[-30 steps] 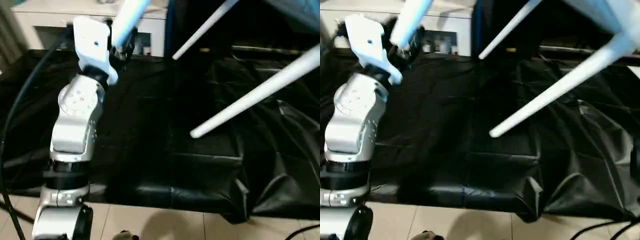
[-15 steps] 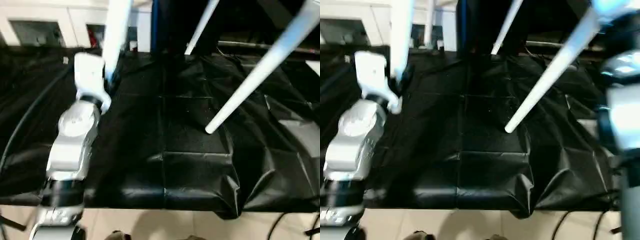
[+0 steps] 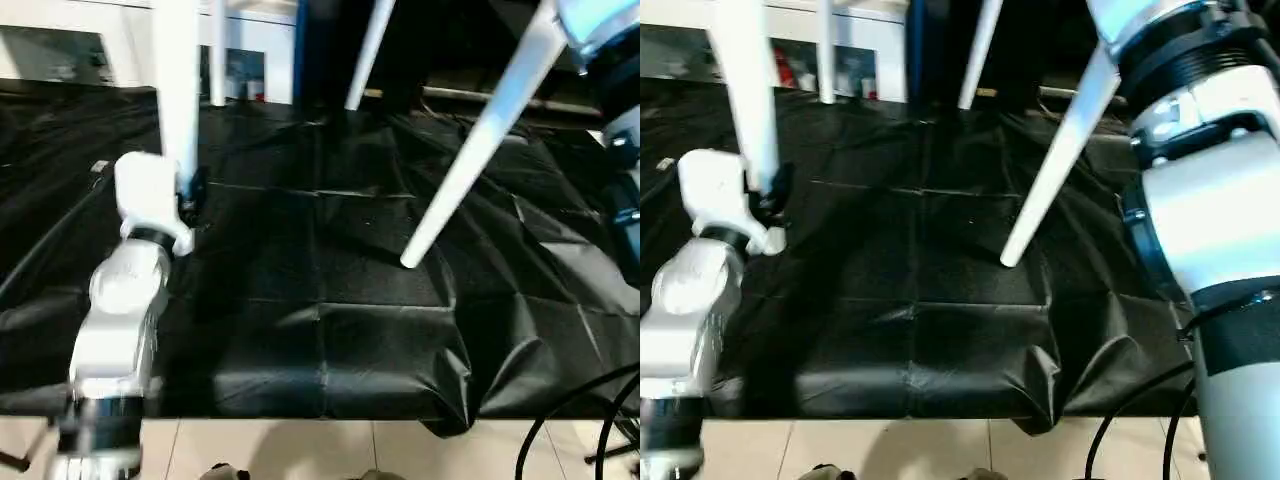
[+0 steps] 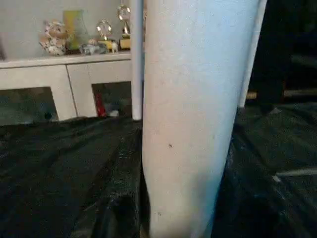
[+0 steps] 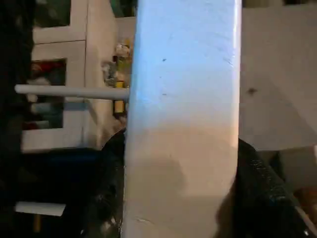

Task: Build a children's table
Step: Flip table

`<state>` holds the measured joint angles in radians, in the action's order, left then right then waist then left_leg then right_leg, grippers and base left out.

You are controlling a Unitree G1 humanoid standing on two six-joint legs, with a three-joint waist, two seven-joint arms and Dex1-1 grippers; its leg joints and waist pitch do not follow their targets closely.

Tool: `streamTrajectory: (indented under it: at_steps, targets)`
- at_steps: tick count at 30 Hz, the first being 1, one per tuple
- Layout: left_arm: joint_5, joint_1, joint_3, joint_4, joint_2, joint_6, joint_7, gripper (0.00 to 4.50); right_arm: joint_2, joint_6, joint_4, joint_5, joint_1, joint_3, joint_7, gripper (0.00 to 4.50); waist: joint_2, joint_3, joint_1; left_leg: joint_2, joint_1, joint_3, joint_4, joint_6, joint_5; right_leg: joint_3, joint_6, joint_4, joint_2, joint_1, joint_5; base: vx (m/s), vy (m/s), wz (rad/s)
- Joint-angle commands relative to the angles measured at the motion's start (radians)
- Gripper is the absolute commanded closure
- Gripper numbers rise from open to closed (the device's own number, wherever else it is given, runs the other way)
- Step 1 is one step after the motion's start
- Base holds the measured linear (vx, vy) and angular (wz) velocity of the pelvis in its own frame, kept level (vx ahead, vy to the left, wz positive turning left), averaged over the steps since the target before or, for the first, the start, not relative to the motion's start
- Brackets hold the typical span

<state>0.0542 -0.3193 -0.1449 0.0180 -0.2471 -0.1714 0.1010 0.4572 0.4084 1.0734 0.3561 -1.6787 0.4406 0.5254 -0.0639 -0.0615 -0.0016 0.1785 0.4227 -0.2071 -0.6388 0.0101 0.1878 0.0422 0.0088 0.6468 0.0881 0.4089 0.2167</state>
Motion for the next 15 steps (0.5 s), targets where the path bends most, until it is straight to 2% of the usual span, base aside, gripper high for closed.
streamTrajectory:
  at_steps: [1, 2, 4, 7, 9, 11, 13, 15]
  targets:
    - [0.007, 0.059, -0.181, -0.08, 0.001, 0.002, -0.118, 2.9, 0.067, 0.012, 0.016, 0.077, 0.009, 0.017, 0.008, 2.57, 0.02, 0.073, 0.006, 0.052, -0.035, 0.03, 0.073, -0.002, 0.186, -0.037, -0.248, -0.05, 0.042, -0.038, -0.07, 0.0, 0.0, 0.0]
    - [0.007, 0.059, -0.181, -0.08, 0.001, 0.002, -0.118, 2.9, 0.067, 0.012, 0.016, 0.077, 0.009, 0.017, 0.008, 2.57, 0.019, 0.073, 0.006, 0.052, -0.035, 0.03, 0.072, -0.01, 0.177, -0.037, -0.251, -0.049, 0.042, -0.04, -0.079, 0.0, 0.0, 0.0]
    - [0.006, 0.087, -0.181, -0.124, 0.01, 0.036, -0.132, 2.9, 0.054, 0.023, -0.023, 0.078, 0.019, 0.009, -0.025, 2.57, 0.028, 0.072, 0.003, 0.052, -0.037, 0.028, 0.073, -0.02, 0.175, -0.037, -0.258, -0.051, 0.038, -0.038, -0.08, 0.0, 0.0, 0.0]
    - [0.004, 0.118, -0.168, -0.178, 0.013, 0.074, -0.142, 2.9, 0.04, 0.029, -0.082, 0.072, 0.053, -0.005, -0.066, 2.57, 0.027, 0.07, 0.002, 0.054, -0.04, 0.029, 0.075, -0.01, 0.194, -0.037, -0.255, -0.053, 0.037, -0.038, -0.06, 0.0, 0.0, 0.0]
    - [0.0, 0.134, -0.158, -0.208, 0.014, 0.098, -0.143, 2.9, 0.034, 0.034, -0.122, 0.068, 0.08, -0.011, -0.086, 2.57, 0.038, 0.069, 0.0, 0.056, -0.044, 0.031, 0.079, 0.012, 0.234, -0.037, -0.247, -0.055, 0.038, -0.036, -0.023, 0.0, 0.0, 0.0]
    - [0.005, 0.149, -0.153, -0.233, 0.027, 0.113, -0.142, 2.9, 0.037, 0.039, -0.173, 0.086, 0.113, -0.011, -0.135, 2.57, 0.037, 0.066, -0.001, 0.057, -0.047, 0.031, 0.084, 0.037, 0.267, -0.037, -0.232, -0.061, 0.035, -0.034, 0.005, 0.0, 0.0, 0.0]
    - [-0.001, 0.158, -0.14, -0.269, 0.037, 0.145, -0.138, 2.91, 0.042, 0.036, -0.222, 0.104, 0.142, -0.02, -0.186, 2.57, 0.037, 0.067, -0.003, 0.056, -0.054, 0.032, 0.087, 0.072, 0.336, -0.038, -0.209, -0.068, 0.033, -0.029, 0.076, 0.0, 0.0, 0.0]
    - [-0.001, 0.161, -0.135, -0.284, 0.04, 0.169, -0.135, 2.91, 0.042, 0.035, -0.239, 0.102, 0.152, -0.026, -0.194, 2.57, 0.036, 0.065, -0.003, 0.055, -0.056, 0.034, 0.089, 0.088, 0.386, -0.039, -0.191, -0.072, 0.032, -0.025, 0.131, 0.0, 0.0, 0.0]
